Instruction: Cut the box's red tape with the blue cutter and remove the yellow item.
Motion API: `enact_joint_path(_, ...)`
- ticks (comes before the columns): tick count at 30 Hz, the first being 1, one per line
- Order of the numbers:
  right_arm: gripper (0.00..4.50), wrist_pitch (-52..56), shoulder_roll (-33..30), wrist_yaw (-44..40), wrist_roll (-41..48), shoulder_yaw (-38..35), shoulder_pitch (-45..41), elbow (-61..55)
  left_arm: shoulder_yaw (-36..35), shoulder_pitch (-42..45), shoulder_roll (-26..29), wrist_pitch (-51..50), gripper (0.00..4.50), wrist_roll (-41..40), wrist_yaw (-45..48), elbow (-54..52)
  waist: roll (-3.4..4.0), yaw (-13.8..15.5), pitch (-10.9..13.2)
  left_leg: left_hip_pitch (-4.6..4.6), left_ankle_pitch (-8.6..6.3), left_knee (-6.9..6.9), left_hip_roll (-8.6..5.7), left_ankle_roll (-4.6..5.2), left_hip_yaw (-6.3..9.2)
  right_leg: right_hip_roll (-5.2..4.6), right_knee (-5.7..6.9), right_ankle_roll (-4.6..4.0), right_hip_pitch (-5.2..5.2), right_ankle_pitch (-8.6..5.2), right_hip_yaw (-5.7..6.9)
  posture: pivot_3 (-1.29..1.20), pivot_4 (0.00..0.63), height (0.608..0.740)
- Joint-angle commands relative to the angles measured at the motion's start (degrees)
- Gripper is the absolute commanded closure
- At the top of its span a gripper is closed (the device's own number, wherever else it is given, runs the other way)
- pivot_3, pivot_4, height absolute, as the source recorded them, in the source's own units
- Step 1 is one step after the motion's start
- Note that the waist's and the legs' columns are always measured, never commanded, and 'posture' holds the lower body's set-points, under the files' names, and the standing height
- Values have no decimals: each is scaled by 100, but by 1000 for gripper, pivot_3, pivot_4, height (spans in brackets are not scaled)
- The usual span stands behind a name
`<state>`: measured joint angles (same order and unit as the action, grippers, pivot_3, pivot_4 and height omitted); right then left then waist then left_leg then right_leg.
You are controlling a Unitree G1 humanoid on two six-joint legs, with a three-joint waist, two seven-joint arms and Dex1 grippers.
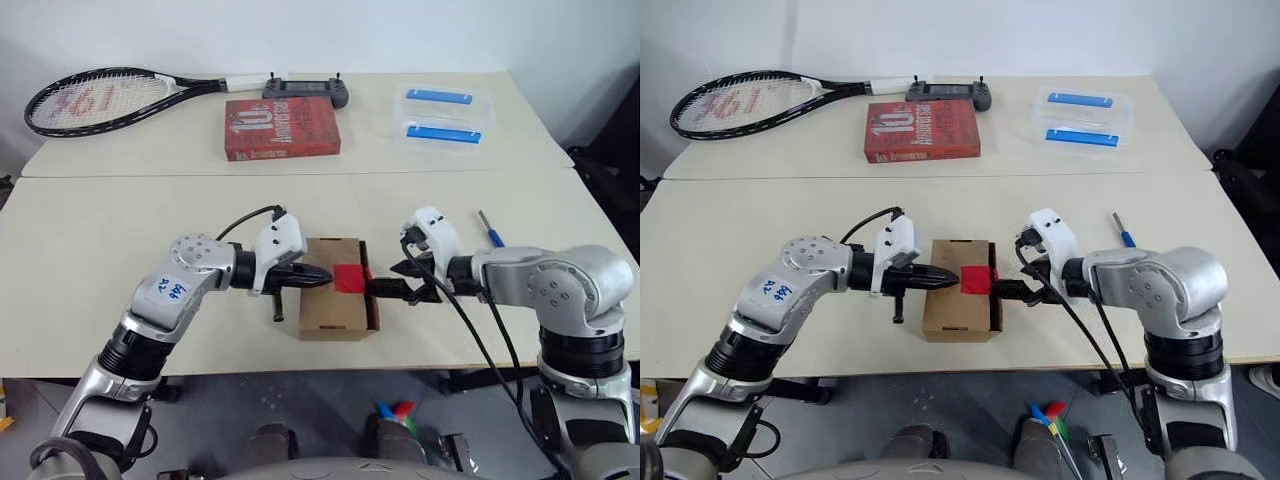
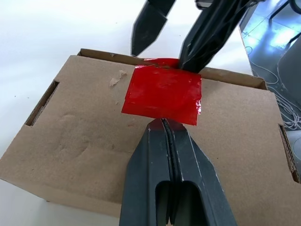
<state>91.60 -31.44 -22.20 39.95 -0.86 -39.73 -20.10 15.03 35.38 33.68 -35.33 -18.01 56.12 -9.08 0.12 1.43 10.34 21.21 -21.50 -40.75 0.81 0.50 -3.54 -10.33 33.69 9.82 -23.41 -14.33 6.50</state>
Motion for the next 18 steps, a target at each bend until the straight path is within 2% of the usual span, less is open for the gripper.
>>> enact_joint_path(1,30,-270,-528,210,-527,629,-52,-113,351,-138,-29,-75,4500,230,16,78,-2,4,-1,0,0,0,0,0,0,0,0,0,0,0,0,0,150,740)
enact_joint_path(6,30,-1020,-977,92,-962,1193,107,-142,377,-175,-6,-79,4500,288,-31,82,-9,2,-5,3,-2,-2,-2,3,1,-2,-5,0,2,0,0,0,150,740)
enact_joint_path(10,30,-1130,-465,-160,-630,925,383,-323,402,-189,-12,-136,4500,275,-36,78,-11,-18,-6,-1,-1,0,2,2,-1,0,-5,1,2,0,2,0,150,740)
enact_joint_path(14,30,-1286,-18,50,-817,984,816,-355,408,-182,-14,-155,4500,270,-48,88,-28,-14,-20,0,-1,-1,2,2,-1,0,-4,1,2,0,2,0,150,740)
enact_joint_path(16,30,-1389,46,84,-902,944,948,-329,402,-177,-3,-175,4500,263,-55,76,-36,-22,-28,-2,-1,-1,2,2,-1,0,-4,1,3,0,2,0,150,740)
enact_joint_path(18,30,-1696,-150,22,-1116,1058,1106,-285,399,-173,6,-193,4500,255,-57,66,-39,-21,-35,-4,-1,-1,2,2,-1,0,-4,1,4,0,2,0,150,740)
